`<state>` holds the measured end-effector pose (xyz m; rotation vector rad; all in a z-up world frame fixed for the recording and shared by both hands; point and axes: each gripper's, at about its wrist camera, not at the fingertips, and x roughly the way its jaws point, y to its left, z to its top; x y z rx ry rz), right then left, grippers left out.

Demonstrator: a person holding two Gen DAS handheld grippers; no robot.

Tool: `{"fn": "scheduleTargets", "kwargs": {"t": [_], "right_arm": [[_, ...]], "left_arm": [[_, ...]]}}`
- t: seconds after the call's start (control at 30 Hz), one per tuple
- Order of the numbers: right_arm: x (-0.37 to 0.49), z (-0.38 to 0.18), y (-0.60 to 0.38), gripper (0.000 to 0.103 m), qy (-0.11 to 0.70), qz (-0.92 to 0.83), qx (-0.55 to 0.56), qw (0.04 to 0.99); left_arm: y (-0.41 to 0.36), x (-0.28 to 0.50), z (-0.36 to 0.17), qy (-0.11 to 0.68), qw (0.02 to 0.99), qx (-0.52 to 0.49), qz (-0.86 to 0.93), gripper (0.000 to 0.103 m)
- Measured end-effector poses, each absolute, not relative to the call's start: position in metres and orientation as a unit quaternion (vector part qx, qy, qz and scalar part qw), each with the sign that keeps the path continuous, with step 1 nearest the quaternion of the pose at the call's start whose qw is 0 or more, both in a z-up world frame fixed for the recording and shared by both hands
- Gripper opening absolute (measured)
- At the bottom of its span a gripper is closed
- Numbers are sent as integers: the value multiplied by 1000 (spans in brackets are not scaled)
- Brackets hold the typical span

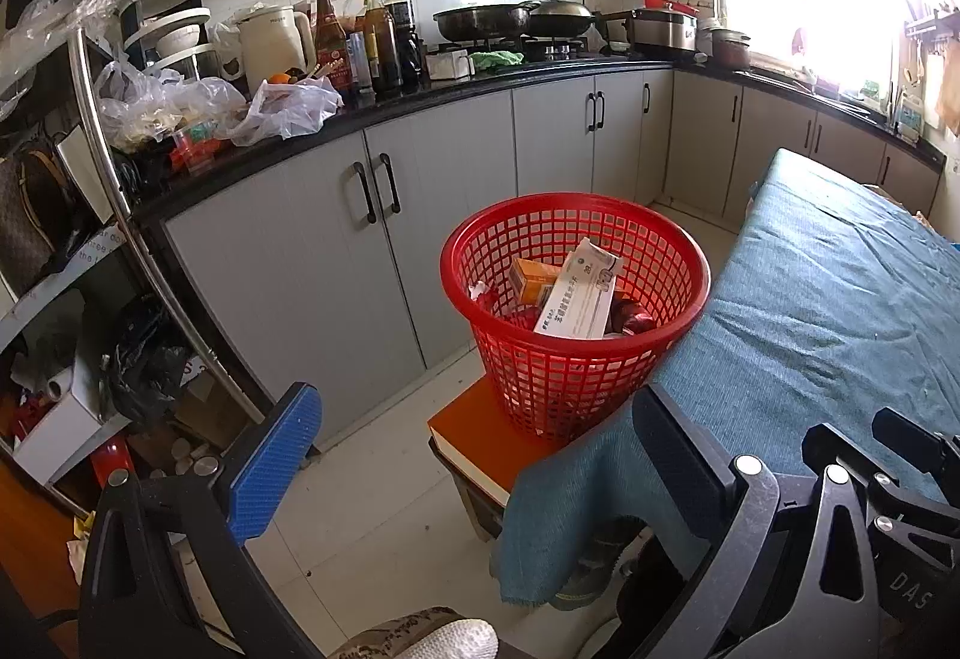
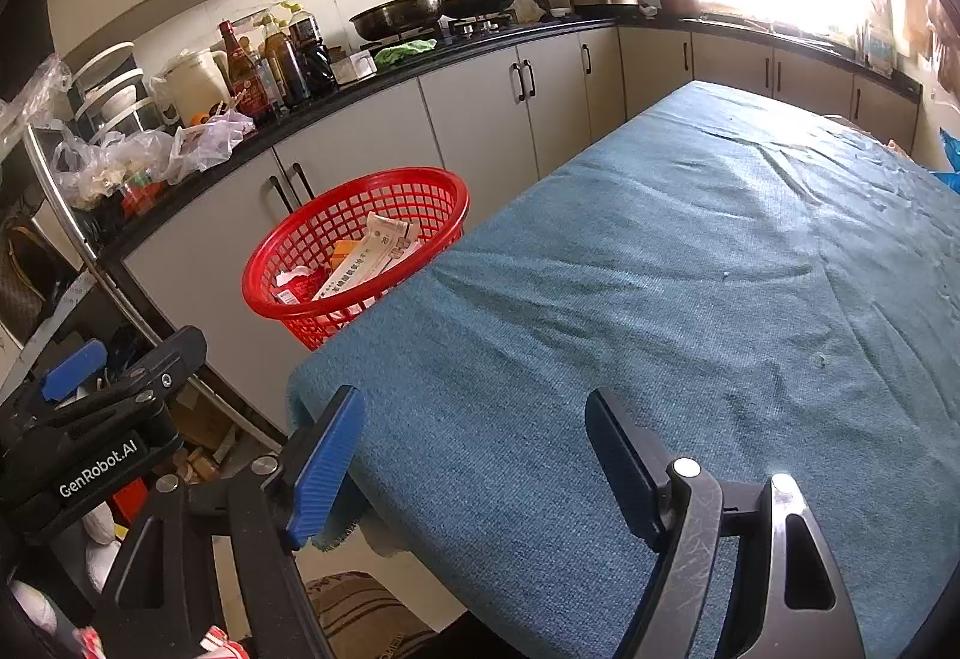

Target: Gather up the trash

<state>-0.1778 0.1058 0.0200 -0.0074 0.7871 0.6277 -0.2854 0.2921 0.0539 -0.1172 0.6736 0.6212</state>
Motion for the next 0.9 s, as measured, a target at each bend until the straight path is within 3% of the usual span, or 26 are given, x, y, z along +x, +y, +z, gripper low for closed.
{"fn": "scheduleTargets", "kwargs": {"t": [0.9], "right_arm": [[-180,16,110,82,377,298,-14,877]], "left_arm": [[305,-290,50,323,895,-75,297,103]]}}
